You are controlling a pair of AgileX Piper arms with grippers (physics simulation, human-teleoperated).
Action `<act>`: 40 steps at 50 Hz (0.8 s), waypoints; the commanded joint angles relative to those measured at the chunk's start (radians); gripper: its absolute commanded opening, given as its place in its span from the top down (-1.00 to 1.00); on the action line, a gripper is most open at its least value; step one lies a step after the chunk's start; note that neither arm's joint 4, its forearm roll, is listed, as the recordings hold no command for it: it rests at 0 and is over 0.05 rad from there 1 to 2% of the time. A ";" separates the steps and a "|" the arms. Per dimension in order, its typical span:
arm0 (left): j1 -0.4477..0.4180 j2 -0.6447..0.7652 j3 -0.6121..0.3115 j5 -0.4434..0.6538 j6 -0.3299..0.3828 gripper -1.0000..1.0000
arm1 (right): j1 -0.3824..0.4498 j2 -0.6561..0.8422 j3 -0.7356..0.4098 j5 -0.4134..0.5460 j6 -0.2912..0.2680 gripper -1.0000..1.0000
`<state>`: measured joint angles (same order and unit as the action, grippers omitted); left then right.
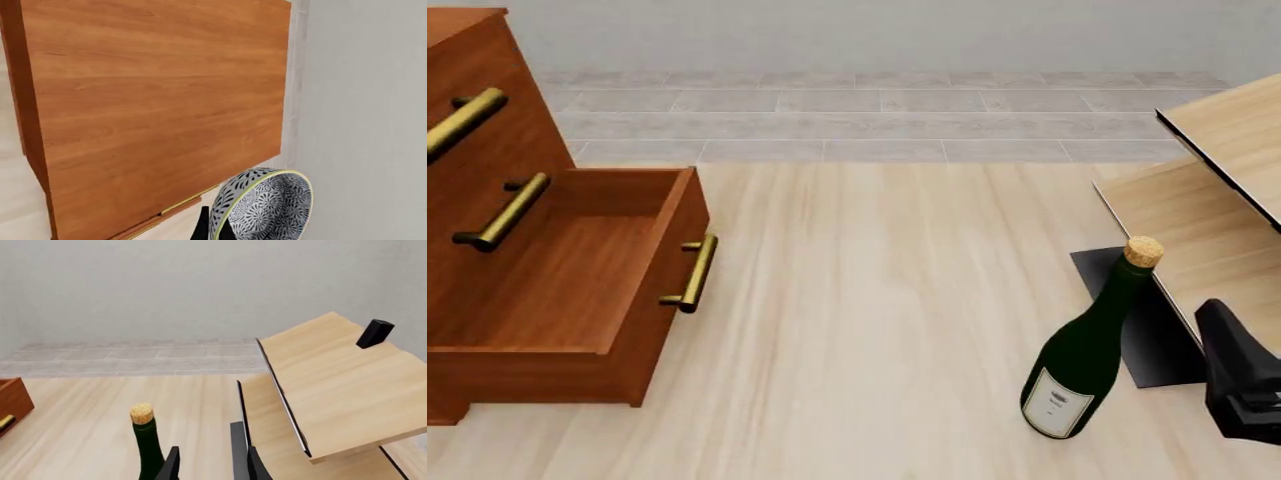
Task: Put the bowl on top of the cabinet.
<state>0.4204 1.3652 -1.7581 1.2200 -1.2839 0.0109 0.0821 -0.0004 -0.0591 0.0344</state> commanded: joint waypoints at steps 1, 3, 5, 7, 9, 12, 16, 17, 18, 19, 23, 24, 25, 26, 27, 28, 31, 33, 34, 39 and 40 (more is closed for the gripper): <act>0.054 0.012 0.003 0.000 -0.012 1.00 | 0.004 0.016 0.000 -0.012 -0.005 -1.00; 0.049 0.008 0.017 0.000 -0.023 1.00 | 0.005 0.019 0.000 -0.015 -0.006 -1.00; 0.055 0.021 0.012 0.000 -0.023 1.00 | 0.005 0.020 0.000 -0.014 -0.007 -1.00; 0.049 0.026 0.015 0.000 -0.028 1.00 | 0.006 0.018 0.000 -0.012 -0.008 -1.00; 0.053 0.030 0.017 0.000 -0.030 1.00 | 0.006 0.016 0.000 -0.010 -0.009 -1.00; 0.054 0.031 0.024 0.000 -0.032 1.00 | 0.006 0.016 0.000 -0.011 -0.009 -1.00; 0.060 0.036 0.024 0.000 -0.032 1.00 | 0.006 0.015 0.000 -0.009 -0.010 -1.00; 0.067 0.038 0.026 0.000 -0.032 1.00 | 0.006 0.017 0.000 -0.011 -0.010 -1.00; 0.070 0.040 0.025 0.000 -0.029 1.00 | 0.006 0.019 0.000 -0.012 -0.010 -1.00; 0.071 0.041 0.024 0.000 -0.030 1.00 | 0.006 0.020 0.000 -0.013 -0.010 -1.00; 0.092 0.050 0.023 0.000 -0.019 1.00 | 0.007 0.020 0.000 -0.012 -0.010 -1.00; 0.094 0.052 0.024 0.000 -0.018 1.00 | 0.007 0.019 0.000 -0.012 -0.010 -1.00; 0.097 0.053 0.028 0.000 -0.020 1.00 | 0.007 0.018 0.000 -0.011 -0.010 -1.00; 0.095 0.055 0.026 0.000 -0.021 1.00 | 0.007 0.018 0.000 -0.011 -0.010 -1.00; 0.112 0.061 0.031 0.000 -0.016 1.00 | 0.006 0.017 0.000 -0.011 -0.009 -1.00; 0.112 0.061 0.031 0.000 -0.016 1.00 | 0.006 0.015 0.000 -0.009 -0.009 -1.00; 0.113 0.069 0.027 0.000 -0.011 1.00 | 0.006 0.011 0.000 -0.005 -0.008 -1.00; 0.097 0.071 0.032 0.000 -0.026 1.00 | 0.006 0.012 0.000 -0.007 -0.008 -1.00; 0.104 0.070 0.037 0.000 -0.024 1.00 | 0.006 0.012 0.000 -0.007 -0.008 -1.00; 0.088 0.071 0.047 0.000 -0.044 1.00 | 0.005 0.008 0.000 -0.003 -0.007 -1.00; 0.090 0.072 0.047 0.000 -0.048 1.00 | 0.005 0.009 0.000 -0.004 -0.007 -1.00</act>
<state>0.5126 1.4303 -1.7207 1.2200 -1.3167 0.0163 0.0939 -0.0004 -0.0655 0.0267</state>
